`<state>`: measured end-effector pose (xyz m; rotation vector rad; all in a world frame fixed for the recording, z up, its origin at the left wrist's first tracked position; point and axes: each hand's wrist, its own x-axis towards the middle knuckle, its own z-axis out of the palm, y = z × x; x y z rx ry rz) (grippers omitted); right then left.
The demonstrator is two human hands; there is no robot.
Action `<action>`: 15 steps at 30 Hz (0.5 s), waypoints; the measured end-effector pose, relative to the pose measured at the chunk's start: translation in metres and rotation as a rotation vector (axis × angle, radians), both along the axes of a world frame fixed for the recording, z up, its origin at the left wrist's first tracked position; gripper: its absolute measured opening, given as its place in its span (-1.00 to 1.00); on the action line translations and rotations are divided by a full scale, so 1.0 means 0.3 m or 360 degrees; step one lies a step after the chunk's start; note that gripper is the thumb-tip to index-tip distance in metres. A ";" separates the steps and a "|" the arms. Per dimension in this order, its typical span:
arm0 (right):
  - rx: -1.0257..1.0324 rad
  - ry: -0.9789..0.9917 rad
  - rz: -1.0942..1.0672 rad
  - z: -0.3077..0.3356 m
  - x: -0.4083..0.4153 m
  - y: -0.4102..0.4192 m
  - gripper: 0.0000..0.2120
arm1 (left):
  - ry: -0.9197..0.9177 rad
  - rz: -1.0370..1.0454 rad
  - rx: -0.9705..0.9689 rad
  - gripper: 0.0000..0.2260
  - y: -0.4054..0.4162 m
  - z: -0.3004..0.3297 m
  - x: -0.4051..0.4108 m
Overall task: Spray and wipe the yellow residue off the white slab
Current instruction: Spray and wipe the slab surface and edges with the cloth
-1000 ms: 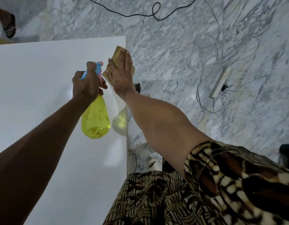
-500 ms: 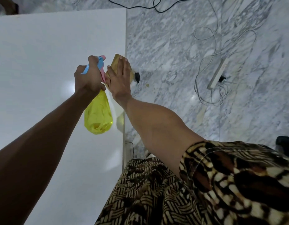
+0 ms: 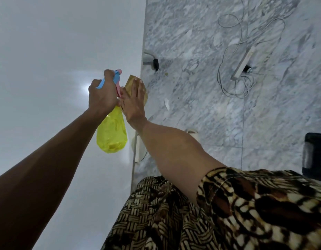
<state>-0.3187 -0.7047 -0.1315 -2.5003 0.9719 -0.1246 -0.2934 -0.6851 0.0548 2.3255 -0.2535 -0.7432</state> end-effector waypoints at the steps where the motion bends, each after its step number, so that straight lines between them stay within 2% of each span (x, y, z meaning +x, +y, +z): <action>1: -0.0080 -0.0054 -0.0004 -0.003 -0.032 0.043 -0.53 | 0.0005 -0.0013 0.0005 -0.20 0.044 -0.005 -0.035; 4: -0.0157 -0.0182 -0.0037 -0.040 -0.106 0.145 -0.64 | -0.0037 0.0036 -0.0033 -0.45 0.159 -0.025 -0.124; 7: 0.0022 -0.0289 0.0020 -0.052 -0.184 0.269 -0.64 | -0.0056 0.0106 0.0021 -0.36 0.282 -0.056 -0.205; 11: -0.0116 -0.0258 0.0150 -0.075 -0.293 0.430 -0.63 | -0.0042 0.0318 0.0102 -0.56 0.446 -0.104 -0.320; 15: -0.0034 -0.0034 0.0228 -0.085 -0.398 0.585 -0.48 | 0.0019 0.0463 0.0125 -0.37 0.596 -0.108 -0.472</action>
